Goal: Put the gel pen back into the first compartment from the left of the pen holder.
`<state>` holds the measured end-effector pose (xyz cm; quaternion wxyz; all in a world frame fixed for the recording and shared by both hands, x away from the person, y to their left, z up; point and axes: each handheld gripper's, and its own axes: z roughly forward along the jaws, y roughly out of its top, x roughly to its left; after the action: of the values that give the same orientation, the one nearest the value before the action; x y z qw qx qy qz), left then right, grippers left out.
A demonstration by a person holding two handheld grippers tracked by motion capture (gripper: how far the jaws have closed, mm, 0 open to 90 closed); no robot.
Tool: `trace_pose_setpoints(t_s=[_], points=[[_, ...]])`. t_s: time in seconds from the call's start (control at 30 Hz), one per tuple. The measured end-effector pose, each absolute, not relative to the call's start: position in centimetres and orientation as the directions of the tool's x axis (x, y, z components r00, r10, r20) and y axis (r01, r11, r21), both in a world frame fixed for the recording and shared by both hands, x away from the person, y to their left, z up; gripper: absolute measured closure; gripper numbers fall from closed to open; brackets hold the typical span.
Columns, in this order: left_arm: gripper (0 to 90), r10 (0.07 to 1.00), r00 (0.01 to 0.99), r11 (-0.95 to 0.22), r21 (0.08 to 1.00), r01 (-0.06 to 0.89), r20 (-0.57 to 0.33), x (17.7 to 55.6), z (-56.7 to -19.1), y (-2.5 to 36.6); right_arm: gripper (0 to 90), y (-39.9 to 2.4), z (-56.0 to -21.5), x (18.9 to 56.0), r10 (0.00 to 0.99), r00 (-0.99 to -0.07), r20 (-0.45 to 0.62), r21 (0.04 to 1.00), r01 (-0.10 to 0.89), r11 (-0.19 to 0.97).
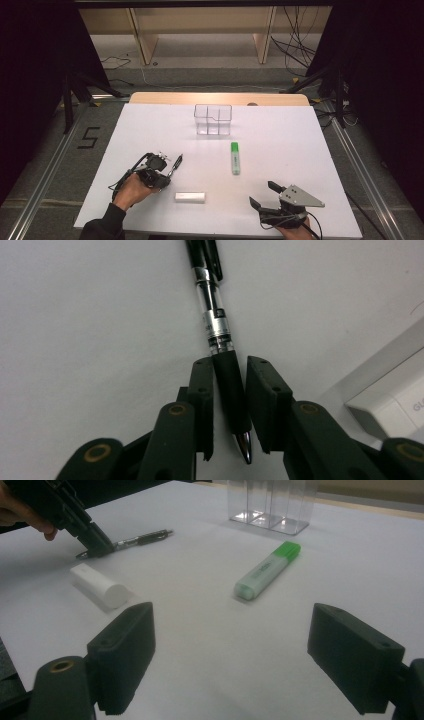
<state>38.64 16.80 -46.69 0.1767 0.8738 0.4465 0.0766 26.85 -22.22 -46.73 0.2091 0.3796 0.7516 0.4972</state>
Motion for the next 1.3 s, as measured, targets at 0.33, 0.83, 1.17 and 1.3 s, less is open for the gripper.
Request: trace_pose_setpoints(t_s=[0.33, 0.83, 1.17, 1.3], points=[[78.9, 0.799, 0.600, -0.540, 0.384, 0.749, -0.047, 38.8, -46.7, 17.3, 20.3, -22.1, -46.8, 26.8, 0.776, -0.628, 0.064, 0.905, 0.364, 0.220], [79.3, 0.755, 0.647, -0.558, 0.415, 0.718, -0.106, 39.2, -45.1, 18.4, 20.2, -21.9, -46.9, 26.9, 0.768, -0.636, 0.079, 0.905, 0.368, 0.212], [79.3, 0.709, 0.688, -0.563, 0.464, 0.683, -0.153, 38.6, -42.5, 18.4, 20.1, -21.9, -46.7, 26.8, 0.764, -0.640, 0.082, 0.911, 0.360, 0.203], [79.3, 0.676, 0.722, -0.587, 0.483, 0.650, -0.149, 38.3, -41.4, 17.3, 20.0, -21.7, -46.8, 26.8, 0.761, -0.643, 0.082, 0.910, 0.360, 0.206]])
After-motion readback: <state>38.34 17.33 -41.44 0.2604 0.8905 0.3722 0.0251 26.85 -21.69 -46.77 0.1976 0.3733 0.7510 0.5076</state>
